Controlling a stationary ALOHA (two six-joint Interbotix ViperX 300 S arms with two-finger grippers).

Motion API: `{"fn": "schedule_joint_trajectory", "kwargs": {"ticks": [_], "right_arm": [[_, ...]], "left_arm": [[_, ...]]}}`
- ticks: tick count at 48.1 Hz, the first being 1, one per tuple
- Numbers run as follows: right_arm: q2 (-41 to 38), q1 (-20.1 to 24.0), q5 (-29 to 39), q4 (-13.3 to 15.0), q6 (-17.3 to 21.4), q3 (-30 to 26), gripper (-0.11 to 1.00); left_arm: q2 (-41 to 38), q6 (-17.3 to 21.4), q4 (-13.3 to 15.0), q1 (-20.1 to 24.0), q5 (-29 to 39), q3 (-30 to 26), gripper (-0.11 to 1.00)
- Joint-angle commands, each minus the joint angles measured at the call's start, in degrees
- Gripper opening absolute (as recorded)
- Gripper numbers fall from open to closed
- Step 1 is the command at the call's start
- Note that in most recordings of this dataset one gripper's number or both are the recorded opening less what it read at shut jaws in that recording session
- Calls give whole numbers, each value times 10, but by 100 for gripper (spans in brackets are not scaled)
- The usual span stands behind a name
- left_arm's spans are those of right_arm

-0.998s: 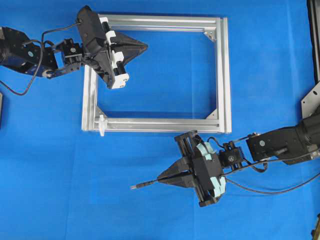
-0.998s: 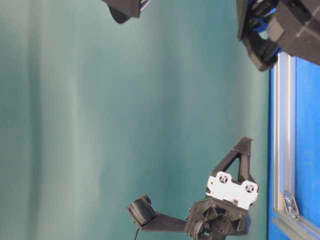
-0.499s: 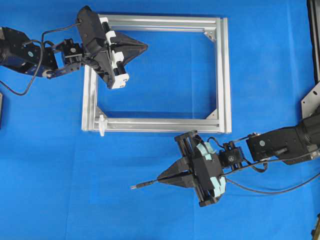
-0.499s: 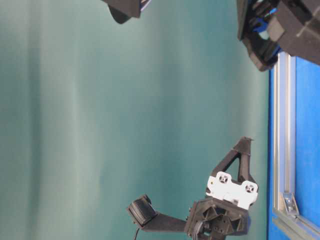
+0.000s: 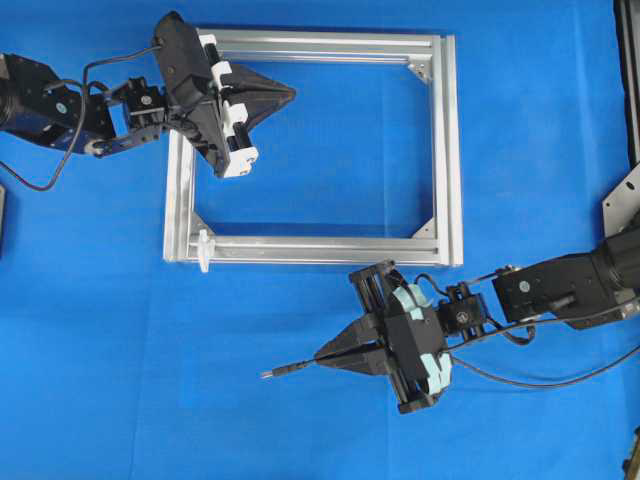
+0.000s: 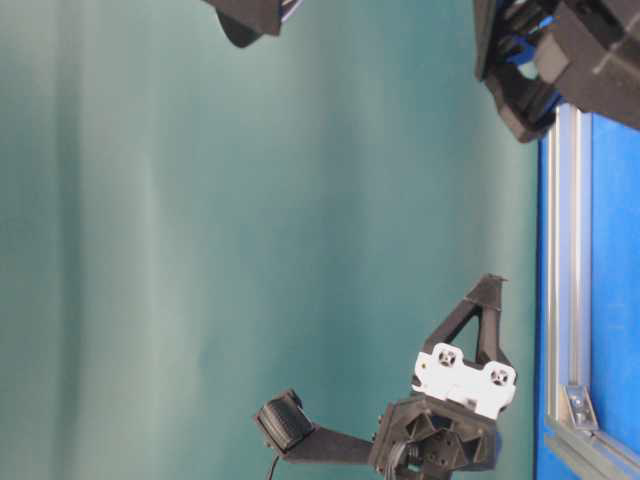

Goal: Insert the wire through the string loop located on the left side.
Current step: 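Move the right gripper up toward the white zip-tie loop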

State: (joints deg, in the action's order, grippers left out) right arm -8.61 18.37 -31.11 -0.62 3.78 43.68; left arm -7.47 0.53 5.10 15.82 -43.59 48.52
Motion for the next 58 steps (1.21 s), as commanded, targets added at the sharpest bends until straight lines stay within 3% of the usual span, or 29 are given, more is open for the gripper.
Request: {"fn": "schedule_joint_trajectory", "kwargs": {"ticks": [1, 15, 40, 58], "right_arm": [[20, -1, -4, 0, 1, -4, 0], [20, -20, -4, 0, 0, -2, 0], [20, -133, -20, 1, -1, 22, -1], [22, -141, -42, 1, -1, 29, 0]], "left_arm": [[17, 1, -2, 0, -3, -6, 0], [18, 1, -2, -1, -3, -6, 0], [18, 1, -2, 0, -2, -4, 0], [18, 0, -2, -1, -3, -4, 0]]}}
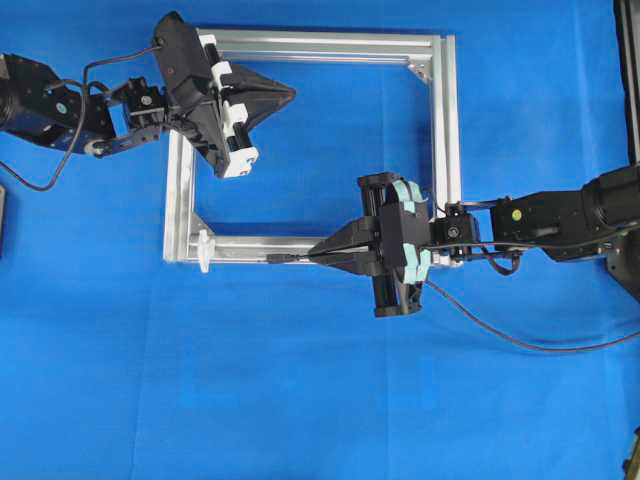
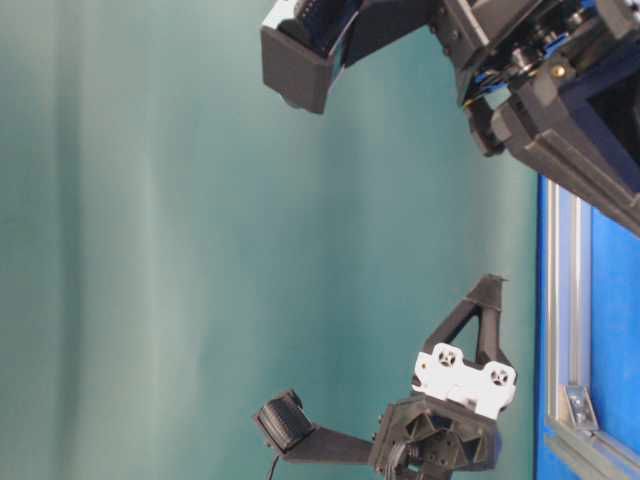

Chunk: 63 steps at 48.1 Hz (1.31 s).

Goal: Insert the wire through the string loop located on the left side.
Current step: 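Move the right gripper up toward the white zip-tie loop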

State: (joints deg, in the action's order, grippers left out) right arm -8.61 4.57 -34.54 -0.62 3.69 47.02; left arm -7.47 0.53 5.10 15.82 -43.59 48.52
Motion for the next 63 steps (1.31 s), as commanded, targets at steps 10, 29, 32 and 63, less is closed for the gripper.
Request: {"fn": "schedule_joint_trajectory", "kwargs": {"ticks": [10, 29, 32, 63], "right_arm": [[7, -3, -19, 0, -1, -25, 0], [-52, -3, -12, 1, -1, -96, 0], [-56, -3, -12, 2, -1, -100, 0], [-60, -6, -11, 1, -1, -103, 0]], "left_arm": [[18, 1, -2, -1, -2, -4, 0], [18, 1, -2, -1, -3, -4, 0], [18, 1, -2, -1, -3, -4, 0], [18, 1, -2, -1, -3, -5, 0]]}}
